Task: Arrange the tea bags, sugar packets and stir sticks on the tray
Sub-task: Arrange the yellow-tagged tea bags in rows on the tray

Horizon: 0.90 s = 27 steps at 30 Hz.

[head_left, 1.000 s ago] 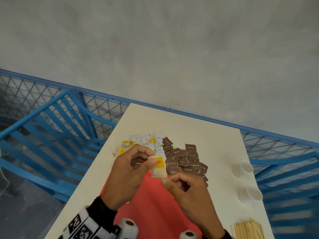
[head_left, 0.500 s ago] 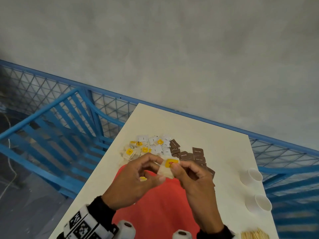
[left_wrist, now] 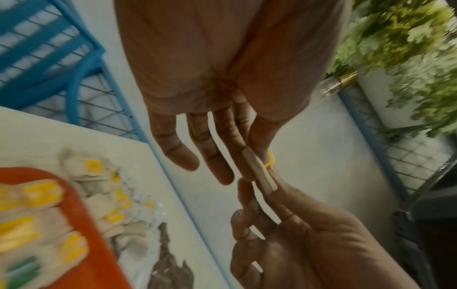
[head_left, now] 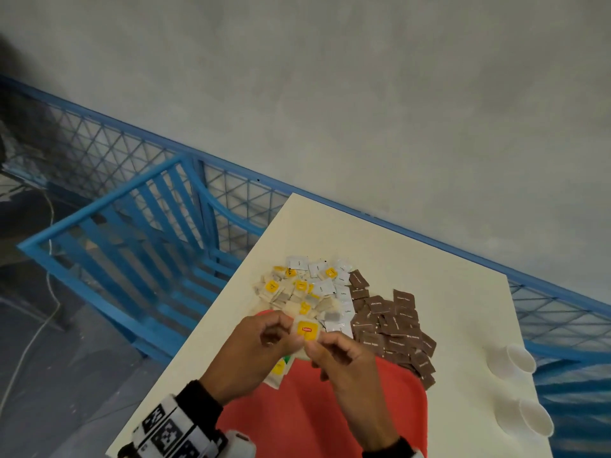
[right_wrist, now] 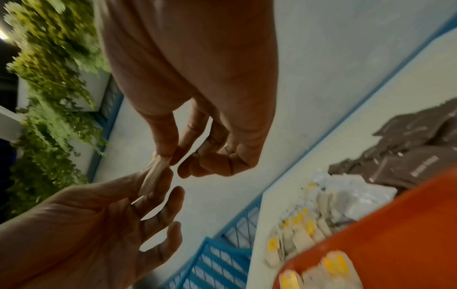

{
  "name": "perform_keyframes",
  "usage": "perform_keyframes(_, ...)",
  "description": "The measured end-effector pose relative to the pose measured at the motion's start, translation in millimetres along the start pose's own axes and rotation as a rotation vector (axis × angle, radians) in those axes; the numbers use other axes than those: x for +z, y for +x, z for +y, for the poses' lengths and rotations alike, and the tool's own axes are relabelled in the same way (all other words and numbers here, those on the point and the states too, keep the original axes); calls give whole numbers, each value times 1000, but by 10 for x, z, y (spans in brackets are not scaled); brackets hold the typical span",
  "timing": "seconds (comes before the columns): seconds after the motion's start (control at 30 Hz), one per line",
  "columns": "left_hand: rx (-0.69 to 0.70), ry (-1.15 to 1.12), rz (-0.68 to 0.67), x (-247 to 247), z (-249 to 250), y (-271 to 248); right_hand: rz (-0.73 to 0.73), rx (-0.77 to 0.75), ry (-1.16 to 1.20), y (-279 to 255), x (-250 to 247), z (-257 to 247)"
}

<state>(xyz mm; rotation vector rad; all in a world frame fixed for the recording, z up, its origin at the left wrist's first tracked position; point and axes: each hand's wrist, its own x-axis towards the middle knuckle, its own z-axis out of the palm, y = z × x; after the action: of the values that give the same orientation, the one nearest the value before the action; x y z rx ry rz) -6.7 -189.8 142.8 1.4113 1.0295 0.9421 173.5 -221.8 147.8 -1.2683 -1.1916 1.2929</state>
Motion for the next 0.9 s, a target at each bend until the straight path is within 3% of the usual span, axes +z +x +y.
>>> perform_keyframes(0.13,-145,71,62,-136,-368,-180,-73,169,-7,87,232,411)
perform_keyframes(0.27,-267,277,245,-358,-668,-382,-79,311,-200,142,389,1026)
perform_keyframes(0.37,-299,270,338,-550,-688,-497,-142,433,-415,113,512,1522)
perform_keyframes(0.43,-326,215,400,-694,-684,-536,-134,496,-407,102,613,1754)
perform_keyframes(0.6,-365,189,432,-879,-679,-560,-18,509,-352,288,938,1658)
perform_keyframes(0.9,-330,189,357,-904,-658,-455,109,500,-538,319,1193,1714)
